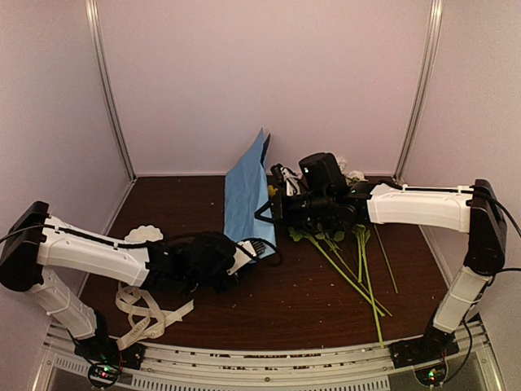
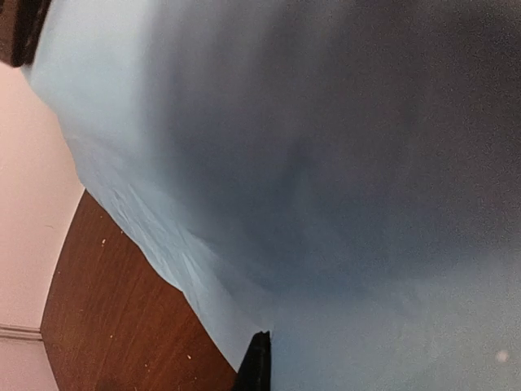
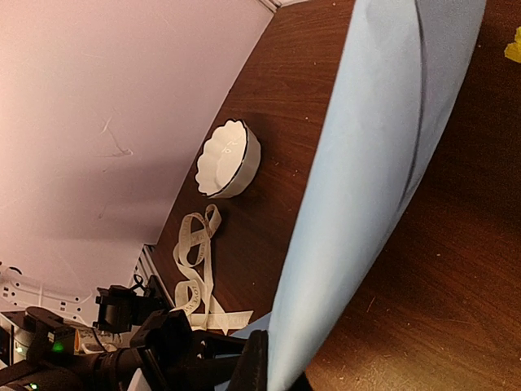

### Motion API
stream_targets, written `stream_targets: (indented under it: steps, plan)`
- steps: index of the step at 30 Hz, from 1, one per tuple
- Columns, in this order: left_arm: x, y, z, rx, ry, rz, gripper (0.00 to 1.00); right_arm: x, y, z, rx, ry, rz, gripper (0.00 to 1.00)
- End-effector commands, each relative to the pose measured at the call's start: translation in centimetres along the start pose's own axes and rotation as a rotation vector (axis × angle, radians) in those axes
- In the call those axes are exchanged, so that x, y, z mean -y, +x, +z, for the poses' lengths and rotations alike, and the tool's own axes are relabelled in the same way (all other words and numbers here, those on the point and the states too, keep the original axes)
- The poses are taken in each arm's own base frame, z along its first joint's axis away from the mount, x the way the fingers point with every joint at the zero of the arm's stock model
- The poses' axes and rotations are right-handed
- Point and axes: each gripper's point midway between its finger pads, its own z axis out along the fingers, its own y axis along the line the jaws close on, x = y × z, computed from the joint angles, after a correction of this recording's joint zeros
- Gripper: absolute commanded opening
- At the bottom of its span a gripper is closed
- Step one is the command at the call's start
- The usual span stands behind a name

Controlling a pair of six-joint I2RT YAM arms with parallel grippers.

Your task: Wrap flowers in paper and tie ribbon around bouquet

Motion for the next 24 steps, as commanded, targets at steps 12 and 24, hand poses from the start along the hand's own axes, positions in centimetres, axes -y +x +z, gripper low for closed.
stream_targets:
  steps: [12, 24]
  plan:
    - [-3.6, -3.3, -4.1, 0.225, -0.074, -0.259, 0.0, 5.6, 0.7, -7.2, 0.02, 0.144, -0.107, 0.72]
    - [-4.7, -3.1, -4.2, 0.271, -0.005, -0.463, 0.0, 4.1, 3.1, -9.9, 0.028, -0.019, -0.127, 0.86]
